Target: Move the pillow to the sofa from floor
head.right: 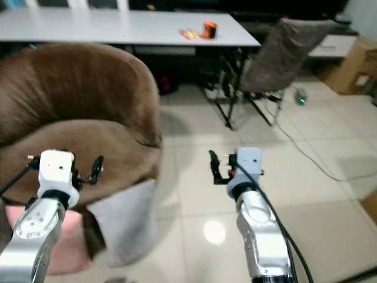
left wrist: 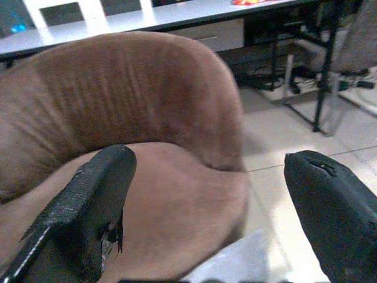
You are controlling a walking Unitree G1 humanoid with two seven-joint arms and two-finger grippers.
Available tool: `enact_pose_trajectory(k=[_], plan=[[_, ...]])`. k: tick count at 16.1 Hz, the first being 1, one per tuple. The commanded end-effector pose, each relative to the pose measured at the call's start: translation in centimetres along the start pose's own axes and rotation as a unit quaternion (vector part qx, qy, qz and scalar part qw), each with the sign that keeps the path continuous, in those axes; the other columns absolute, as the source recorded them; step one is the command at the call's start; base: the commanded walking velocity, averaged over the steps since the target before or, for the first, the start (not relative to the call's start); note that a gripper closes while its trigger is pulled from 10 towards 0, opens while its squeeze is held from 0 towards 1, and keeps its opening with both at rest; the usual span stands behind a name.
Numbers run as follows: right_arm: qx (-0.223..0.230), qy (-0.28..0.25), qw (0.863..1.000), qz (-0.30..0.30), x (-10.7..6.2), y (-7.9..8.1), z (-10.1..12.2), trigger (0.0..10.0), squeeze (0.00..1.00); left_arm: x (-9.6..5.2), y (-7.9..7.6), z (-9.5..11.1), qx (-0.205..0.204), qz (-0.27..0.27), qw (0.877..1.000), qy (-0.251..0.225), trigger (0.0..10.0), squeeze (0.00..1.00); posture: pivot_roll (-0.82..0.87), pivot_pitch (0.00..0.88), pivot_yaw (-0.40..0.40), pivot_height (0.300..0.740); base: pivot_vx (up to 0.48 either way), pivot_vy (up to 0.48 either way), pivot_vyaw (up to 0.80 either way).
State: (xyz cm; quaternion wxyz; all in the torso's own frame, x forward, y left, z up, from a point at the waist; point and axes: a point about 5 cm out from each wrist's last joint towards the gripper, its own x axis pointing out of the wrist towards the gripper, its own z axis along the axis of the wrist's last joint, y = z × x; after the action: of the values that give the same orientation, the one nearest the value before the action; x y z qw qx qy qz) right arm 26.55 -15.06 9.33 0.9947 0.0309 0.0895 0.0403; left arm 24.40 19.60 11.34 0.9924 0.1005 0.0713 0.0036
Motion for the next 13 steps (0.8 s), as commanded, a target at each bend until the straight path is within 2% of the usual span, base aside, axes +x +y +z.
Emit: enact_pose_trajectory(k=[1, 2, 4, 7, 8, 10, 13], plan=[[0.004, -0.005, 1.000, 0.008, 0.27, 0.39, 0.36, 10.0, 1.00, 0.09, 0.71, -0.15, -0.011, 0.018, 1.000, 0.003, 10.0, 0.00, -0.02, 0.000, -0.046, 0.740, 0.000, 0.000, 0.00], [0.000, -0.005, 1.000, 0.019, 0.32, 0.61, 0.43, 10.0, 1.00, 0.08, 0.89, -0.04, -0.014, 0.022, 1.000, -0.002, 10.0, 0.00, -0.02, 0.000, -0.049, 0.740, 0.000, 0.000, 0.00], [0.007, -0.007, 0.999, 0.035, 0.29, 0.94, 0.48, 10.0, 1.00, -0.05, 0.83, -0.02, -0.006, 0.016, 1.000, -0.009, 10.0, 0.00, -0.03, 0.000, -0.052, 0.740, 0.000, 0.000, 0.80], [-0.001, -0.014, 0.999, 0.034, 0.34, 0.99, 0.60, 10.0, 1.00, -0.03, 0.57, 0.22, -0.020, 0.005, 1.000, -0.018, 10.0, 0.00, -0.03, 0.000, -0.054, 0.740, 0.000, 0.000, 0.80], [-0.017, -0.022, 0.999, 0.023, 0.39, 0.80, 0.74, 10.0, 1.00, 0.04, 0.54, 0.26, -0.021, 0.003, 1.000, -0.019, 10.0, 0.00, -0.03, 0.000, -0.055, 0.740, 0.244, 0.000, 0.80], [-0.011, -0.038, 0.999, 0.012, 0.58, 0.51, 0.93, 10.0, 1.00, 0.18, 0.59, 0.35, -0.024, 0.002, 0.999, -0.023, 10.0, 0.00, -0.02, 0.000, -0.056, 0.740, 0.266, 0.000, 0.80], [-0.012, -0.031, 0.999, -0.004, 0.77, 0.13, 0.79, 10.0, 1.00, 0.18, 0.74, 0.27, -0.025, 0.000, 0.999, -0.024, 10.0, 0.00, -0.02, 0.000, -0.056, 0.740, 0.281, 0.000, 0.79]])
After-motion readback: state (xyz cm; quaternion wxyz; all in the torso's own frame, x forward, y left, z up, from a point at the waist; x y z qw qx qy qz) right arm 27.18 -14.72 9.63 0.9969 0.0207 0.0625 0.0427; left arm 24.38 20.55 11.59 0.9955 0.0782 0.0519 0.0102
